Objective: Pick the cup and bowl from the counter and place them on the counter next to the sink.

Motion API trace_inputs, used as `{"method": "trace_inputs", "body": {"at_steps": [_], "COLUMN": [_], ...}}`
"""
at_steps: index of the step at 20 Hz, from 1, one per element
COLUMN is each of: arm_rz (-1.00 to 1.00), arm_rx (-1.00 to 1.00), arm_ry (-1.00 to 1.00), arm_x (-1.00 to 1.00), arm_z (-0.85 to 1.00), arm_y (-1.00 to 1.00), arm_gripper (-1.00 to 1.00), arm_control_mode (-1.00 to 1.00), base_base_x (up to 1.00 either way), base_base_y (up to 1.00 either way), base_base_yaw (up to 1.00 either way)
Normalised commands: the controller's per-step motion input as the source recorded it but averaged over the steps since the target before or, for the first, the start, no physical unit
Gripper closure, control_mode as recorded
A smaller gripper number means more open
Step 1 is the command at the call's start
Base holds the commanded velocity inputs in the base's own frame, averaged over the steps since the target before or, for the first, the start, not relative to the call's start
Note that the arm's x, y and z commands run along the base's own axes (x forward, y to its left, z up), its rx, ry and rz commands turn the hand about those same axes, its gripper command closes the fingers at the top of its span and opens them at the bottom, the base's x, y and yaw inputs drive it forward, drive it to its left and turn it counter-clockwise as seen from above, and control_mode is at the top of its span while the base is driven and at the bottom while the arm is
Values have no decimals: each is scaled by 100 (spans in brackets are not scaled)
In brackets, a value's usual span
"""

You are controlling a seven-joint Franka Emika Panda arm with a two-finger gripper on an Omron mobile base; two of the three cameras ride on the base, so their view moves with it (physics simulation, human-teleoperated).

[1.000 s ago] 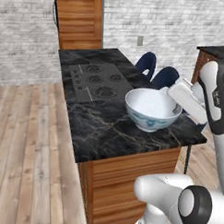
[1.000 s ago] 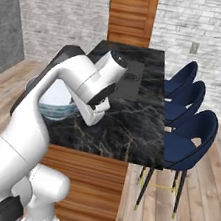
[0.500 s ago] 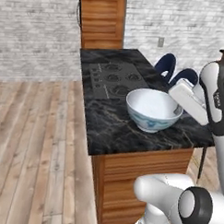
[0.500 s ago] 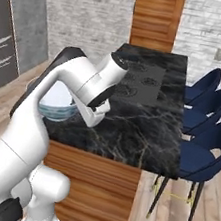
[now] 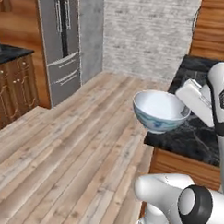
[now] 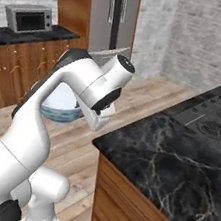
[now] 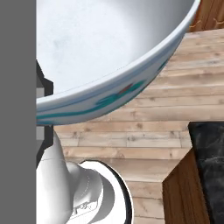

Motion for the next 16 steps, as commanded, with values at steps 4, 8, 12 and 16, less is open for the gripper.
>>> {"method": "trace_inputs", "body": {"at_steps": [4, 8, 12, 16], "arm_rz": [0, 0, 0, 0], "arm_rx": [0, 0, 0, 0], "arm_ry": [0, 0, 0, 0], "arm_x": [0, 0, 0, 0], "arm_z": [0, 0, 0, 0], "arm_y": [0, 0, 0, 0], "arm_gripper": [100, 100, 100, 100], "arm_control_mode": [100, 100, 100, 100], "base_base_x": [0, 0, 0, 0], "base_base_y": [-18, -25, -39, -54], "base_base_yaw": [96, 83, 83, 82]}}
